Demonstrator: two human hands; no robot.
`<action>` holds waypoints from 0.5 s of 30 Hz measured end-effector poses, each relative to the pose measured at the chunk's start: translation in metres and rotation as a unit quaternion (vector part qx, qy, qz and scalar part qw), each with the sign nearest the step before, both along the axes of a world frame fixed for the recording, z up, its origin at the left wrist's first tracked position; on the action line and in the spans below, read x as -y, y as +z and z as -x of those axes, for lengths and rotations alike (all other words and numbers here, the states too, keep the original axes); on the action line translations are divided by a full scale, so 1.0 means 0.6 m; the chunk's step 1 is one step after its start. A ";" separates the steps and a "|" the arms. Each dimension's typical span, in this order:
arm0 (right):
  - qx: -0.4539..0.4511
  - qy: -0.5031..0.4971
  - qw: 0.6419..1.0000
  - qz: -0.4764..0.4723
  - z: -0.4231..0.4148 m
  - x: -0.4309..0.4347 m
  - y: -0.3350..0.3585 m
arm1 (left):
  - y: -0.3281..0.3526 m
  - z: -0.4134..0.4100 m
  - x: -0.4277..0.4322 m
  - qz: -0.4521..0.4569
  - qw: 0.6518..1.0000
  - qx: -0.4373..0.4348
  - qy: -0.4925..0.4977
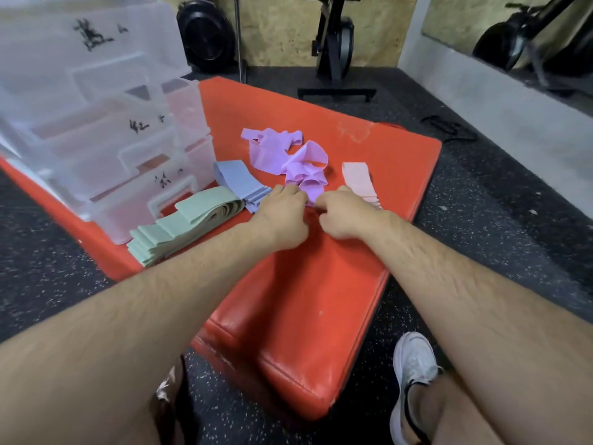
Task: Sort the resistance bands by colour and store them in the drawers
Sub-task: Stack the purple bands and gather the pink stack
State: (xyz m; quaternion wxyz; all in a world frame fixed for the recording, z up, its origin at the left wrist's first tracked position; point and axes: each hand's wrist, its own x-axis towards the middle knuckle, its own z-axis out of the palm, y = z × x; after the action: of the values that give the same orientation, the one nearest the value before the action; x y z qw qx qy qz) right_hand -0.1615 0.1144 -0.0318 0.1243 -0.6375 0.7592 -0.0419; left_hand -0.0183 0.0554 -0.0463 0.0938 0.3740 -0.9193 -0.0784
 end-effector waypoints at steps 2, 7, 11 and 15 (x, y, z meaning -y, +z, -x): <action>0.000 -0.003 1.000 0.002 0.006 -0.006 0.002 | 0.003 -0.011 -0.005 -0.014 1.000 0.004 -0.008; 0.015 0.009 0.999 0.041 0.003 -0.044 0.039 | 0.028 -0.028 -0.028 -0.075 0.996 -0.041 -0.026; 0.054 0.016 0.998 0.026 0.000 -0.083 0.078 | 0.045 -0.042 -0.060 -0.089 0.993 -0.063 -0.049; 0.161 0.030 0.986 0.036 -0.003 -0.114 0.110 | 0.077 -0.055 -0.096 -0.120 0.981 -0.136 -0.062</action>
State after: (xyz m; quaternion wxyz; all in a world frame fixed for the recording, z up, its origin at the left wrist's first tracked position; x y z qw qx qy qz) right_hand -0.1596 0.1830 0.0344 0.2231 -0.6491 0.7075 -0.1680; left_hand 0.0149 0.1133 -0.0004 0.1669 0.3103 -0.9035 -0.2439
